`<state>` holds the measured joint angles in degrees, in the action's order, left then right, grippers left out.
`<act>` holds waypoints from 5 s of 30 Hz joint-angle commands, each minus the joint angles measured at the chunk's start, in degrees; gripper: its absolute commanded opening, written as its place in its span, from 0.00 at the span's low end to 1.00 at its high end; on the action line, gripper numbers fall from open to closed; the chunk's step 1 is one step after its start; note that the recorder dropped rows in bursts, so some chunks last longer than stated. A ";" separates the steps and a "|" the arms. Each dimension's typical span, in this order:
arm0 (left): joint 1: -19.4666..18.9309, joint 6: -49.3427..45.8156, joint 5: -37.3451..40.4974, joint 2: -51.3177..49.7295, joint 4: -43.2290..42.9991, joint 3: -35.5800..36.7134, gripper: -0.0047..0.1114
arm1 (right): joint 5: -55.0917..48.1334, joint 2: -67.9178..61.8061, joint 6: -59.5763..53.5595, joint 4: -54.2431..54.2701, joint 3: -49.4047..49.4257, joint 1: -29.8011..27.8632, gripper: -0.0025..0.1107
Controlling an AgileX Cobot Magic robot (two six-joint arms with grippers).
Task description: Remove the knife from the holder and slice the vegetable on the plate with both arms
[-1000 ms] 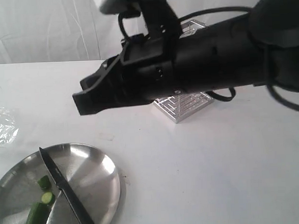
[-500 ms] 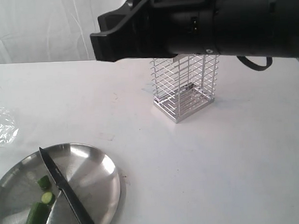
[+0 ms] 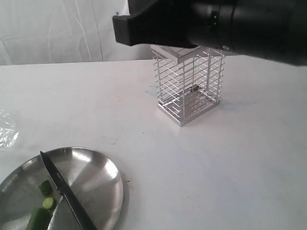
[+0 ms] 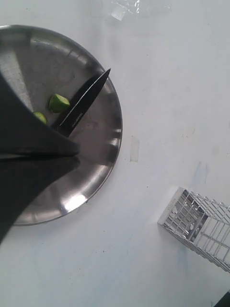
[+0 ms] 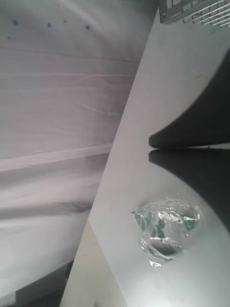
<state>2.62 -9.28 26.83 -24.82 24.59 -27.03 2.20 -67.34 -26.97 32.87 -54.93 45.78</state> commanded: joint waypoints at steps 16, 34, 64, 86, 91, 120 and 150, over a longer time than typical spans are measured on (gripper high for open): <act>-0.09 0.22 0.66 0.36 1.10 0.50 0.04 | 17.67 37.71 19.43 -18.60 54.93 -4.41 0.02; -0.09 0.22 0.67 0.36 1.12 0.50 0.04 | -9.27 59.44 19.50 -19.19 54.93 -17.79 0.02; -0.09 0.09 0.67 0.36 1.12 0.50 0.04 | -22.91 67.34 13.67 -17.92 54.93 -36.13 0.02; -0.09 0.38 -26.14 13.16 -13.39 24.82 0.04 | -22.91 67.34 13.67 -17.92 54.93 -36.13 0.02; -0.09 0.38 -22.11 18.24 -13.60 27.03 0.04 | -22.91 67.34 13.67 -17.69 54.93 -36.13 0.02; -0.09 0.27 -20.67 20.84 -13.60 27.03 0.04 | -22.81 67.34 13.67 -17.69 54.93 -36.13 0.02; -0.09 0.27 -20.67 20.84 -13.60 27.03 0.04 | -22.81 67.34 13.67 -17.69 54.93 -36.13 0.02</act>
